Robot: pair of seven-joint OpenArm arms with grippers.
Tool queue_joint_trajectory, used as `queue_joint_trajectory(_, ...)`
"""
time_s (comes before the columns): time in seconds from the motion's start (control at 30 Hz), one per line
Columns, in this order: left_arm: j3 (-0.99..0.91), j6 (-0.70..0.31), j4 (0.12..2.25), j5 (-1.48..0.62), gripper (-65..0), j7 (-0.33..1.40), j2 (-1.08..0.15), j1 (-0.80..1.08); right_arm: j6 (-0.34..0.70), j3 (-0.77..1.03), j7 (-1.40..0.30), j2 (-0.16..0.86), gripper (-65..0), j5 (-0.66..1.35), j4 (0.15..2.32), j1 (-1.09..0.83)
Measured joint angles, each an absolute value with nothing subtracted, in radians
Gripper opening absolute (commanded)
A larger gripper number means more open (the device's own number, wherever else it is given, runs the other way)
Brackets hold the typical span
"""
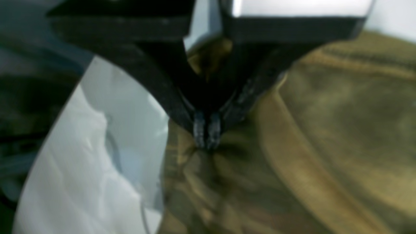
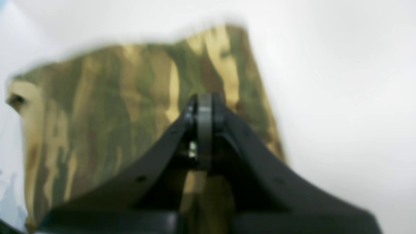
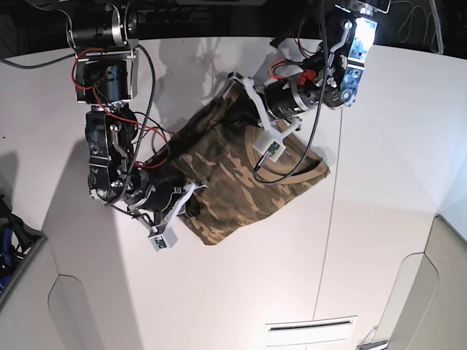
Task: Fold the T-shirt properly
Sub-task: 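Square the folded bundle with both grippers and release it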
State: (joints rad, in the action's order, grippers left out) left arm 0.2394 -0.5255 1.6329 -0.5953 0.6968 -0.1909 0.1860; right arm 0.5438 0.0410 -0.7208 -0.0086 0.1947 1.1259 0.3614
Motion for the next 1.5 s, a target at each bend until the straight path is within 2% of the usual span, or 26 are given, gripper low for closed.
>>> queue_joint_trajectory(0.2, 0.235, -0.555, 1.547, -0.548, -64.8, 0.701, -0.177, 0.123, 0.57, 0.042, -0.753, 0.043, -65.0, 0.362, 1.108, 0.323)
queue_joint_trajectory(0.43, 0.148, -0.545, 1.53, -0.455, -64.8, 0.703, -0.211, 0.052, 0.576, 0.043, -0.852, 0.128, -65.0, 0.522, 1.335, 0.127)
queue_joint_trajectory(0.6, 0.117, -0.442, 1.523, -0.373, -64.8, 0.713, -0.252, -0.021, 0.588, 0.04, -0.916, 0.115, -65.0, 0.654, 1.491, -0.052)
queue_joint_trajectory(0.93, 0.121, -0.423, 1.523, -0.384, -64.8, 0.749, -0.258, -0.094, 0.599, 0.039, -0.944, -0.014, -65.0, 0.628, 1.614, -0.155)
queue_joint_trajectory(1.13, 0.12, -0.421, 1.628, -0.512, -64.8, 0.805, -0.347, -0.075, 0.599, 0.075, -0.944, -0.014, -65.0, 0.552, 1.74, -0.147)
queue_joint_trajectory(1.33, 0.12, -0.453, 1.808, -0.596, -64.8, 0.831, -0.387, 0.109, 0.597, 0.21, -0.919, -0.018, -65.0, 0.477, 1.791, -0.144)
queue_joint_trajectory(1.5, 0.118, -0.451, 1.813, -0.538, -64.8, 0.765, -0.359, 0.204, 0.583, 0.358, -0.906, -0.005, -65.0, 0.444, 1.787, -0.147)
